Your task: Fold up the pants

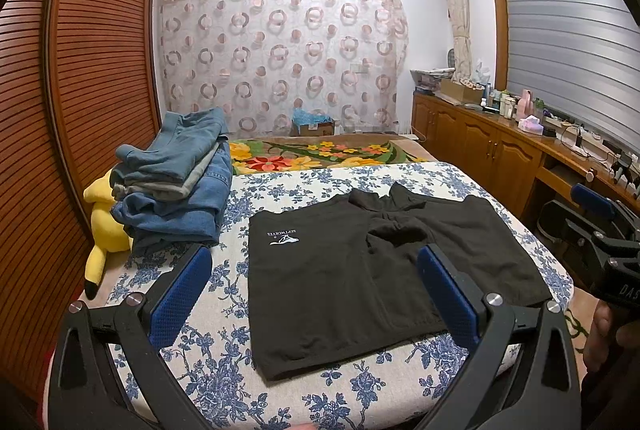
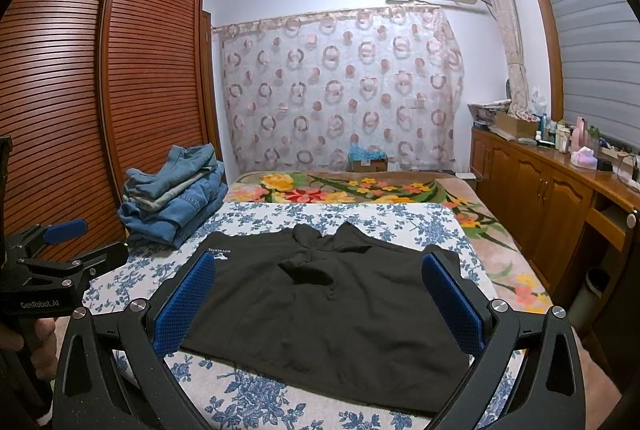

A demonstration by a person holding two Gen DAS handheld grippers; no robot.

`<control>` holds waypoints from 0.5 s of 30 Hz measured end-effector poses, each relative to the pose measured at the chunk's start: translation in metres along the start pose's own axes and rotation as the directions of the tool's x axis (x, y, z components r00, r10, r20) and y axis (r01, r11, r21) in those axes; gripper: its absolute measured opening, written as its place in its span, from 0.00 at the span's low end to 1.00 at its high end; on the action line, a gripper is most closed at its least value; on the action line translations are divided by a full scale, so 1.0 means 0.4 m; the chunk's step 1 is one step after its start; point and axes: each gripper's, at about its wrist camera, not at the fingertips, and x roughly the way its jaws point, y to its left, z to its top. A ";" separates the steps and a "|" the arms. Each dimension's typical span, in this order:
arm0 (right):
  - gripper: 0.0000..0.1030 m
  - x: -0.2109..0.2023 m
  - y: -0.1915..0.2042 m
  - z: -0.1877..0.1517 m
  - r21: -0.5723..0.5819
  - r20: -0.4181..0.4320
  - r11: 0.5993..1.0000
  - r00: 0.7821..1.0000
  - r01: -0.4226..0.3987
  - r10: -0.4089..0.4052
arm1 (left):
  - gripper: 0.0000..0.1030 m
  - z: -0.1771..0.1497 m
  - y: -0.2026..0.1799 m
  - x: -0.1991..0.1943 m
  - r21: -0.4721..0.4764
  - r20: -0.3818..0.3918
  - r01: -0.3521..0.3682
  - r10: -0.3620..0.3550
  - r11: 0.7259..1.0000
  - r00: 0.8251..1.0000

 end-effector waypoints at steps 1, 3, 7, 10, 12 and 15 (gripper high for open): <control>1.00 -0.001 0.000 0.000 0.000 0.000 1.000 1.000 0.000 0.000 | 1.00 0.000 0.000 0.000 0.000 0.000 0.000 0.000 1.000 1.000; 1.00 0.000 0.000 0.000 0.000 0.000 1.000 1.000 0.000 0.000 | 1.00 0.000 0.001 0.000 0.000 0.000 0.001 -0.001 1.000 1.000; 1.00 -0.001 0.000 0.000 0.001 0.000 1.000 1.000 0.000 0.000 | 1.00 0.000 0.001 0.000 0.000 0.000 0.001 -0.001 1.000 1.000; 1.00 0.000 0.001 -0.001 0.001 0.000 1.000 1.000 -0.001 0.001 | 1.00 0.000 0.001 0.001 0.001 0.001 -0.001 0.001 1.000 1.000; 1.00 0.000 0.001 -0.001 0.002 0.001 1.000 1.000 0.000 0.000 | 1.00 0.000 0.002 0.000 0.000 0.000 0.000 0.000 1.000 1.000; 1.00 -0.001 0.003 0.001 0.005 0.001 1.000 1.000 -0.001 0.001 | 1.00 0.000 0.002 0.000 0.001 -0.001 0.001 -0.001 1.000 1.000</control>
